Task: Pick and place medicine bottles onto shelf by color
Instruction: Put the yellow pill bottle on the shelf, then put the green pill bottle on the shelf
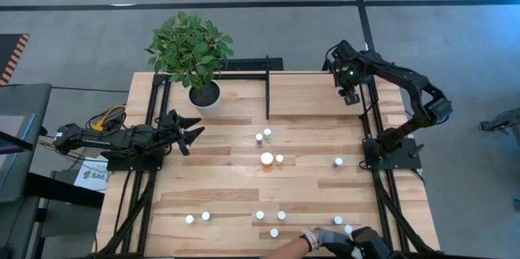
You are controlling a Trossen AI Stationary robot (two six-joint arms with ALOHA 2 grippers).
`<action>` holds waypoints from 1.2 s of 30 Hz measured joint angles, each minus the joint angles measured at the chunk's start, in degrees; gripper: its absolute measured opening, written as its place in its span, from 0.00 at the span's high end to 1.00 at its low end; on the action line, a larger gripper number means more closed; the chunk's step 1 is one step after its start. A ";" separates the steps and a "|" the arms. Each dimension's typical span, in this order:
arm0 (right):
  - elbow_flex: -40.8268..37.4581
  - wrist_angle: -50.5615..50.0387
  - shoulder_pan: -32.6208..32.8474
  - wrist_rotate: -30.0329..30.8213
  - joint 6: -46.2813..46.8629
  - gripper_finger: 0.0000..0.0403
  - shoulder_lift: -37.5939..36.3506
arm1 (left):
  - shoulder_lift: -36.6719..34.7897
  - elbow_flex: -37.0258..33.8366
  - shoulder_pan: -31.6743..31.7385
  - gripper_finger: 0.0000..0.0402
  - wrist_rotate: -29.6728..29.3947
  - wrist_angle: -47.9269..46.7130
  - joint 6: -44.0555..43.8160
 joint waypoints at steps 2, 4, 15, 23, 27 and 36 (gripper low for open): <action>0.00 0.00 0.00 -0.62 -0.25 0.59 -0.47 | 0.02 0.00 -0.02 0.48 0.00 0.01 0.00; 0.00 0.08 0.01 -0.90 -1.75 0.59 -0.78 | 0.00 0.00 -0.02 0.48 0.00 0.00 0.00; 0.02 -0.97 0.02 -5.45 -10.74 0.57 -6.27 | 0.00 0.00 -0.02 0.48 0.00 0.01 0.00; 0.02 -6.51 0.32 -7.04 -20.05 0.57 -15.47 | 0.01 0.01 -0.02 0.48 0.01 0.00 0.00; 0.02 -8.39 2.58 -6.83 -28.27 0.58 -21.13 | 0.02 0.00 0.00 0.48 0.00 0.01 0.00; 0.02 -5.79 21.35 9.22 -40.66 0.58 -34.45 | 0.00 0.02 0.00 0.48 0.00 0.00 0.00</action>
